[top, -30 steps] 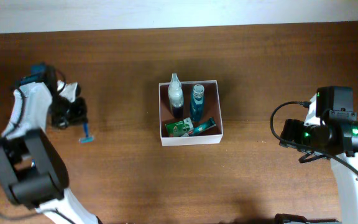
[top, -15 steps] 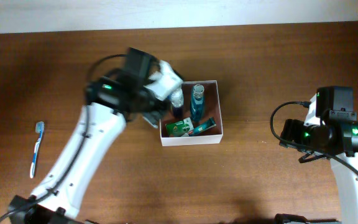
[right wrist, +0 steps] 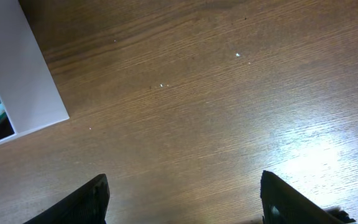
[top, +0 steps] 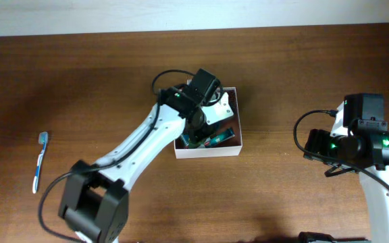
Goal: Pack container
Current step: 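Carry the razor into the box with the left gripper and release, then move the left gripper to the blue toothbrush and grasp it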
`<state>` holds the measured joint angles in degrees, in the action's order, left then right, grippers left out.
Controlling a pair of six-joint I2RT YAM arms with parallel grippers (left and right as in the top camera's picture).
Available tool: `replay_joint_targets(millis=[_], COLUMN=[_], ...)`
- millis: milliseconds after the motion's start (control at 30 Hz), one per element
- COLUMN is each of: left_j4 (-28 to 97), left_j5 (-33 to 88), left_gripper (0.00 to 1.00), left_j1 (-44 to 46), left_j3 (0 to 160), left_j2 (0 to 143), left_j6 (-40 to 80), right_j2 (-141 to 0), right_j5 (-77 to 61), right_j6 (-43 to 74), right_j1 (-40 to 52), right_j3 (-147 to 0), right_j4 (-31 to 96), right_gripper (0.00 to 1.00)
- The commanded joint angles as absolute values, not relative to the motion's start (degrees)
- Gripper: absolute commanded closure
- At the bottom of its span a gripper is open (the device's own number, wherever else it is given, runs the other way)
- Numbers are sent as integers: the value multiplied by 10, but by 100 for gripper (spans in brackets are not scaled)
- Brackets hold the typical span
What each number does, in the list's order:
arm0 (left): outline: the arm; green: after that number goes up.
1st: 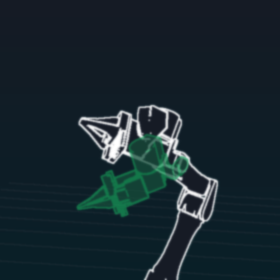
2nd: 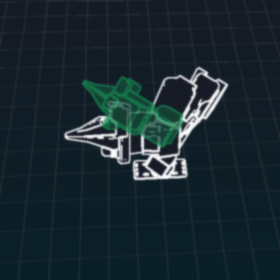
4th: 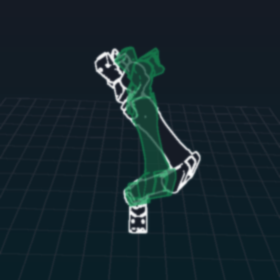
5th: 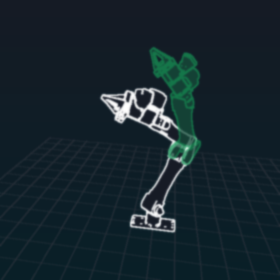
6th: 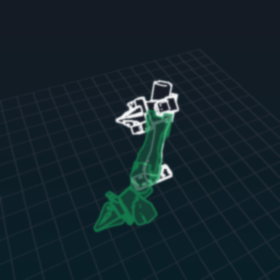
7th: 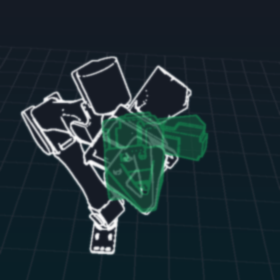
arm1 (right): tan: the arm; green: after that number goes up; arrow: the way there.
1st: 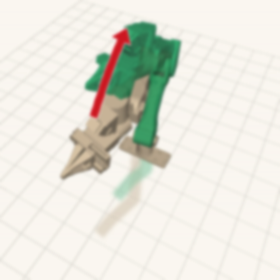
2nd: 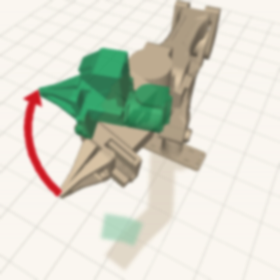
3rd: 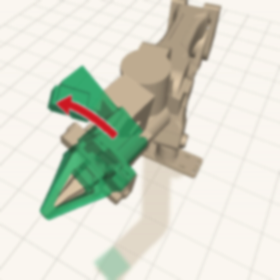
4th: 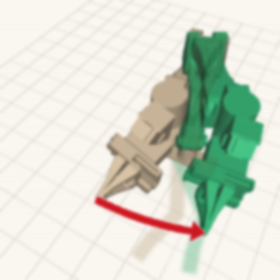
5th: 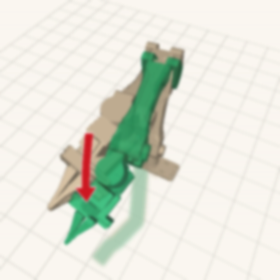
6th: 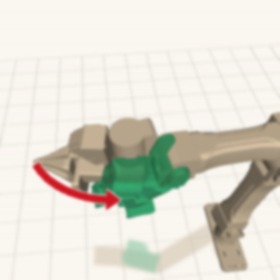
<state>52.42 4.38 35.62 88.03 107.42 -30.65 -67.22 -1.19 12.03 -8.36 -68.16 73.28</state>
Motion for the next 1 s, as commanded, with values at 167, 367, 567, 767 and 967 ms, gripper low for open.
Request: replay_joint_targets(millis=[167,367,567,767,967], left_j4=[535,569,584,587,570], left_j5=[17,-65,-75,-61,-23], left_gripper=[44,1,1,1,1], left_j1=[357,331,172,-77,-271], left_j3=[891,914,914,902,874], left_j2=[1071,955,886,901,962], left_j6=[-317,-239,-156,-86,-82], right_j2=[-669,-669,-669,-669,-669], right_j5=[-15,-15,-15,-15,-15], right_j6=[122,122,122,122,122], right_j1=[-87,-87,-87,-86,-86], right_j3=[-680,-680,-680,-680,-680], right_j4=[733,733,733,733,733], right_gripper=[30,30,30,30,30])
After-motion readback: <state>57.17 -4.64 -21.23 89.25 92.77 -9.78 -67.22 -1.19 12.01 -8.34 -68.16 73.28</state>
